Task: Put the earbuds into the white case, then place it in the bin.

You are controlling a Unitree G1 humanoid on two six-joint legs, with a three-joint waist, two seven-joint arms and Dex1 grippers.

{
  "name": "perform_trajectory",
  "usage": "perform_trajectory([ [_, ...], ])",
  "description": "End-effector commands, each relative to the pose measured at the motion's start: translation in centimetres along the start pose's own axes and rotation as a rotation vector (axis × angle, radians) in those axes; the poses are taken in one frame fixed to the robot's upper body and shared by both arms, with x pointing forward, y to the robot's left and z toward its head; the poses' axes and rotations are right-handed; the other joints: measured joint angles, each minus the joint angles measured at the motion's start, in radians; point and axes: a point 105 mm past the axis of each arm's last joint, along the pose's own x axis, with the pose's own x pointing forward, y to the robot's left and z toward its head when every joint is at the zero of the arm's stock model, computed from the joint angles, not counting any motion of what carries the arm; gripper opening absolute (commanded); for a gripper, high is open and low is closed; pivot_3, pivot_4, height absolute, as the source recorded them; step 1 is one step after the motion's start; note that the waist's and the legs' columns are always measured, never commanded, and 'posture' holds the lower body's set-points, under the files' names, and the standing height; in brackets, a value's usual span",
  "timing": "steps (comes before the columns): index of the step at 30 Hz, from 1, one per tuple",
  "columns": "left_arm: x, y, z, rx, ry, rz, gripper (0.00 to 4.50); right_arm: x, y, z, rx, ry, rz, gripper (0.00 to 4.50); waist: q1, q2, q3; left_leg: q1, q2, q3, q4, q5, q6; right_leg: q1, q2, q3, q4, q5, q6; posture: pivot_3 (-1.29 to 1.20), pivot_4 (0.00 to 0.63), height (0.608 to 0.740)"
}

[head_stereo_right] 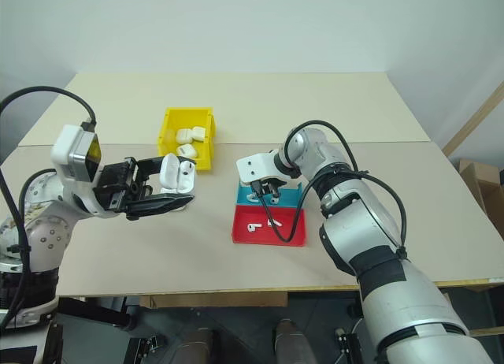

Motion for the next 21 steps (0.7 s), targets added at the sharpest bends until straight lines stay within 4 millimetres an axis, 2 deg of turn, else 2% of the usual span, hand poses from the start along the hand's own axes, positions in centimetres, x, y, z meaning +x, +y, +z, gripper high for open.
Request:
perform_trajectory([
  [1, -0.17, -0.36, 1.16, 0.052, -0.006, 0.000, 2.80, -0.06, -0.11, 0.16, -0.017, 0.001, -0.002, 1.49, 0.000, 0.000, 0.000, 0.000, 0.000, 0.000, 0.000, 0.000, 0.000, 0.000, 0.000, 0.000, 0.000, 0.000, 0.000, 0.00, 0.150, 0.740],
  [13, -0.31, -0.39, 1.15, 0.055, 0.002, 0.011, 2.80, 0.47, 0.46, -0.44, 0.009, 0.024, 0.017, 1.49, 0.000, 0.000, 0.000, 0.000, 0.000, 0.000, 0.000, 0.000, 0.000, 0.000, 0.000, 0.000, 0.000, 0.000, 0.000, 0.00, 0.150, 0.740],
  [17, -0.36, -0.32, 1.16, 0.058, 0.004, 0.015, 2.80, 0.51, 0.56, -0.63, 0.020, 0.035, 0.024, 0.65, 0.000, 0.000, 0.000, 0.001, 0.000, 0.000, 0.000, 0.000, 0.000, 0.001, 0.000, 0.000, 0.000, 0.000, 0.000, 0.00, 0.150, 0.740],
  [21, -0.39, -0.23, 1.17, 0.059, 0.005, 0.018, 2.80, 0.36, 0.27, -0.61, 0.046, 0.025, 0.003, 0.63, 0.000, 0.000, 0.000, 0.001, 0.000, 0.000, 0.000, 0.000, 0.000, 0.001, 0.000, 0.000, 0.000, 0.000, 0.000, 0.00, 0.150, 0.740],
])
